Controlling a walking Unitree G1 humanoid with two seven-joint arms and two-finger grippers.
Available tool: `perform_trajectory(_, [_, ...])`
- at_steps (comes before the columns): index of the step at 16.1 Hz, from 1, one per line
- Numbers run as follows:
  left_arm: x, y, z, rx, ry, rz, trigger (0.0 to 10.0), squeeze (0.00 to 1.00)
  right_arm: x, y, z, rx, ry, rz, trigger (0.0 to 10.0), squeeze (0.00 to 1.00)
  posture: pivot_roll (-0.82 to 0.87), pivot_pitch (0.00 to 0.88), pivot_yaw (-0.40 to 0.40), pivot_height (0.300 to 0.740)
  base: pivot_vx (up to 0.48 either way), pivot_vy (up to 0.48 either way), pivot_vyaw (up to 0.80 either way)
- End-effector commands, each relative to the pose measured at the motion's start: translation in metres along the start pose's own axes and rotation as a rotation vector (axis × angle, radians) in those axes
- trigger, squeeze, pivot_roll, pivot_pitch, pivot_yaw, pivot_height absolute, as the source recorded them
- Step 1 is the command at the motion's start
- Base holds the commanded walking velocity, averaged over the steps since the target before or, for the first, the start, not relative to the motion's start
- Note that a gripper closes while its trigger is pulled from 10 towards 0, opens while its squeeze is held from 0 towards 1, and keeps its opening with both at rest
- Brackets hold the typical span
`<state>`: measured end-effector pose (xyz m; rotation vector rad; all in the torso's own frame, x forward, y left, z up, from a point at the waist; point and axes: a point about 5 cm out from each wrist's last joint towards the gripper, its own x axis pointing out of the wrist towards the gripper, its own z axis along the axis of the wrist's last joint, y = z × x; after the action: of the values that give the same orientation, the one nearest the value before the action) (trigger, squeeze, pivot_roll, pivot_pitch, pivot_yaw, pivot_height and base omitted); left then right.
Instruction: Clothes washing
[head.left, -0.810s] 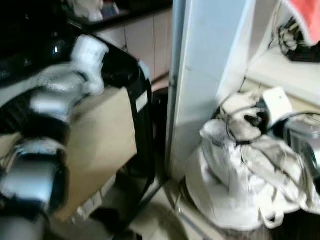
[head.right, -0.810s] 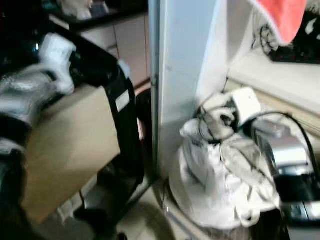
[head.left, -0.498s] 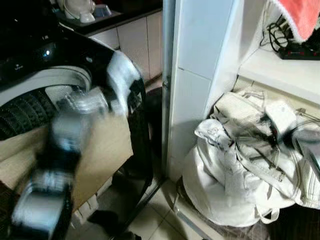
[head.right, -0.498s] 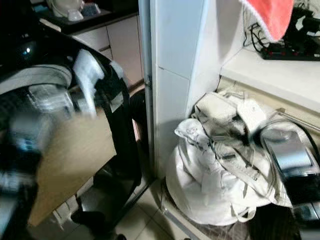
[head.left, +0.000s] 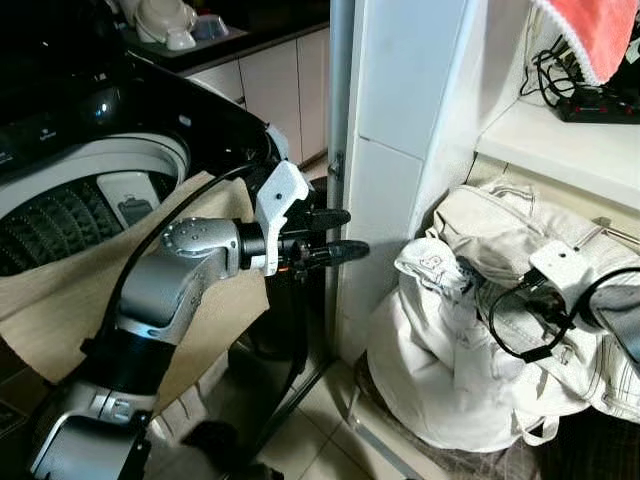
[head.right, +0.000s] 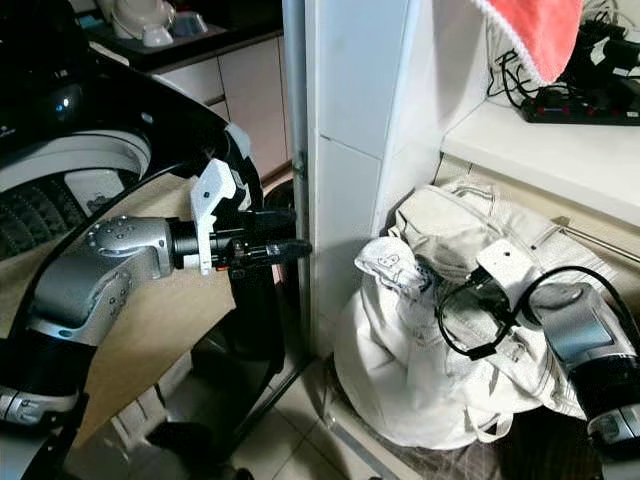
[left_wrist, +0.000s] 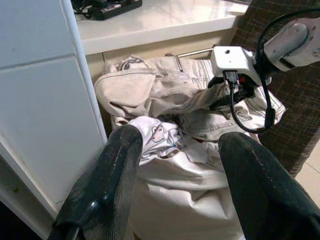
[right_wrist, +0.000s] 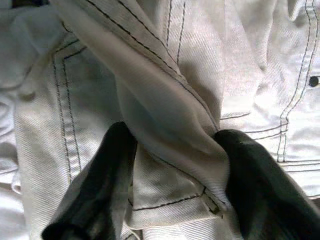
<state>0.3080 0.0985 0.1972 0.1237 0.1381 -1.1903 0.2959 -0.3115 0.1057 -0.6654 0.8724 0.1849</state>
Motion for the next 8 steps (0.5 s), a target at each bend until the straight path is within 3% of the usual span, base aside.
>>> perform_trajectory(1, [0.0, -0.003, 0.0018, 0.001, 0.001, -0.002, 10.0, 0.0, -0.0018, -0.0065, 0.0027, 0.0, -0.003, -0.019, 0.0, 0.0, -0.08, 0.0, 0.056, 0.74, 0.0, 0.0, 0.0])
perform_trajectory(8, [0.0005, -0.0065, 0.0021, -0.001, 0.011, 0.008, 10.0, 0.0, 0.0015, -0.0061, 0.0062, -0.001, -0.031, -0.001, 0.0, 0.0, -0.08, 0.0, 0.057, 0.74, 0.0, 0.0, 0.0])
